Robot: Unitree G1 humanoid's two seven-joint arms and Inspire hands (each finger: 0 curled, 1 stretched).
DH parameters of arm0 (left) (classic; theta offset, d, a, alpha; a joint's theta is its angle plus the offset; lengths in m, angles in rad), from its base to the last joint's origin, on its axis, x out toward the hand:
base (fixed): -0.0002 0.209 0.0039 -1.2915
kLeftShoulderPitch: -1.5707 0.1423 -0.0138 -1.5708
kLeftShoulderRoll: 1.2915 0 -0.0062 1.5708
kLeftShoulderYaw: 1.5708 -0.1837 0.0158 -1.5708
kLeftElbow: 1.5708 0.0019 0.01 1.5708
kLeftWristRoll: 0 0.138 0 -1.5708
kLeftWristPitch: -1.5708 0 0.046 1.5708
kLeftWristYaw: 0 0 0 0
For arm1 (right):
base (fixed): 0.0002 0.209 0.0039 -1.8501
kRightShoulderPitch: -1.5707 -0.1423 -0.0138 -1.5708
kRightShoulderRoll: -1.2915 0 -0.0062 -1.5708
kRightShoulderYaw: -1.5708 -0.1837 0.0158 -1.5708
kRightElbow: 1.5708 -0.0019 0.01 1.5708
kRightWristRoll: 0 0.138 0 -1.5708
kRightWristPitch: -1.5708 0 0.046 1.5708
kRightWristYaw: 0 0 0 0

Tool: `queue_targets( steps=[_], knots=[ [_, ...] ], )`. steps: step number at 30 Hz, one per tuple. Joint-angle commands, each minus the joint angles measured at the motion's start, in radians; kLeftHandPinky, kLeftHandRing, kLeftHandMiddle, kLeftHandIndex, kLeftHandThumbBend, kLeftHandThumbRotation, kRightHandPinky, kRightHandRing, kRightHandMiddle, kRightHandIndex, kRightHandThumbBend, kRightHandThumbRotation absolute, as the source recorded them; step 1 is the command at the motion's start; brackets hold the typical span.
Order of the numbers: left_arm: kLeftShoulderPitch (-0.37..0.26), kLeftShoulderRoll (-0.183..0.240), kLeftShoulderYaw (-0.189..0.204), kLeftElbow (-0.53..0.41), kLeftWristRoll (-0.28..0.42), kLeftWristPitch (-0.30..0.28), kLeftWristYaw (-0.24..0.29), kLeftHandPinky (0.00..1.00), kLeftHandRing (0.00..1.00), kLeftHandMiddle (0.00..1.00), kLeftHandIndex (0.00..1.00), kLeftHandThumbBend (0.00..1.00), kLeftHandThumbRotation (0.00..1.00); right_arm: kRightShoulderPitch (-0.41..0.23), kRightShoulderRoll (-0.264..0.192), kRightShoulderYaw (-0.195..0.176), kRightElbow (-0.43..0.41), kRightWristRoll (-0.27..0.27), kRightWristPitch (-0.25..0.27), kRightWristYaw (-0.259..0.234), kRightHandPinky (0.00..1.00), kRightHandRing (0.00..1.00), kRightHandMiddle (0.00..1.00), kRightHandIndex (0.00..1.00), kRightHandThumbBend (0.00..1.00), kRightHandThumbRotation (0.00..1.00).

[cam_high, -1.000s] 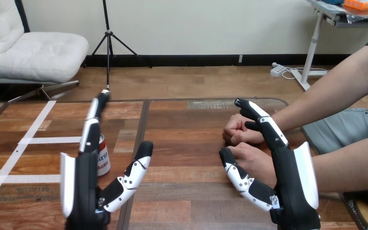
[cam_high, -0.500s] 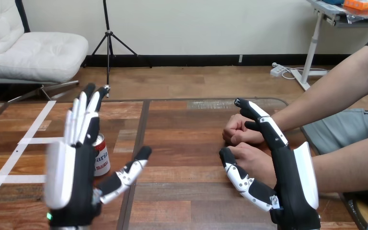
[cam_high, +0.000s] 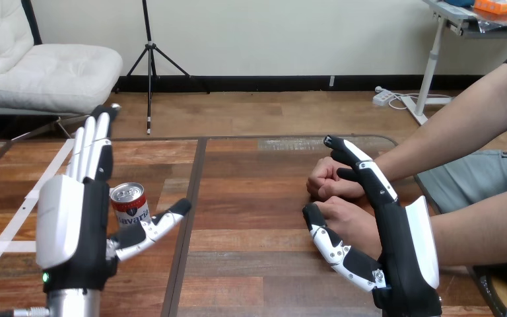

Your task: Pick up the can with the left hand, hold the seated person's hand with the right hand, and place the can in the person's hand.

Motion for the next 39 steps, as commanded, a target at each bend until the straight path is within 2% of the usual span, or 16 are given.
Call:
queue_targets(
  steps=[1,10,20,31,39],
  knots=[
    [-0.058,0.011,-0.019,-0.058,-0.018,0.081,-0.041,0.90,1.00,1.00,0.99,0.84,0.23,-0.059,0.017,-0.006,0.009,0.010,-0.024,-0.003,0.78,0.84,0.87,0.84,0.37,0.00],
    [-0.088,0.032,-0.028,-0.035,-0.014,0.145,-0.046,0.89,0.99,1.00,1.00,0.82,0.21,-0.062,0.016,-0.005,0.013,0.018,-0.028,0.000,0.77,0.84,0.87,0.84,0.38,0.00],
    [-0.120,0.043,-0.038,0.001,0.015,0.199,-0.007,0.88,0.98,1.00,1.00,0.81,0.21,-0.067,0.009,-0.007,0.021,0.012,-0.033,-0.001,0.78,0.85,0.87,0.84,0.37,0.00],
    [-0.150,0.063,-0.054,0.037,0.012,0.249,0.010,0.88,0.96,0.99,0.99,0.79,0.21,-0.070,0.008,-0.009,0.024,0.011,-0.028,0.001,0.80,0.85,0.87,0.84,0.37,0.00],
    [-0.176,0.077,-0.058,0.068,-0.020,0.284,-0.025,0.88,0.96,0.98,0.98,0.79,0.21,-0.073,0.006,-0.009,0.024,0.012,-0.023,0.007,0.80,0.85,0.88,0.84,0.37,0.00]
  ],
)
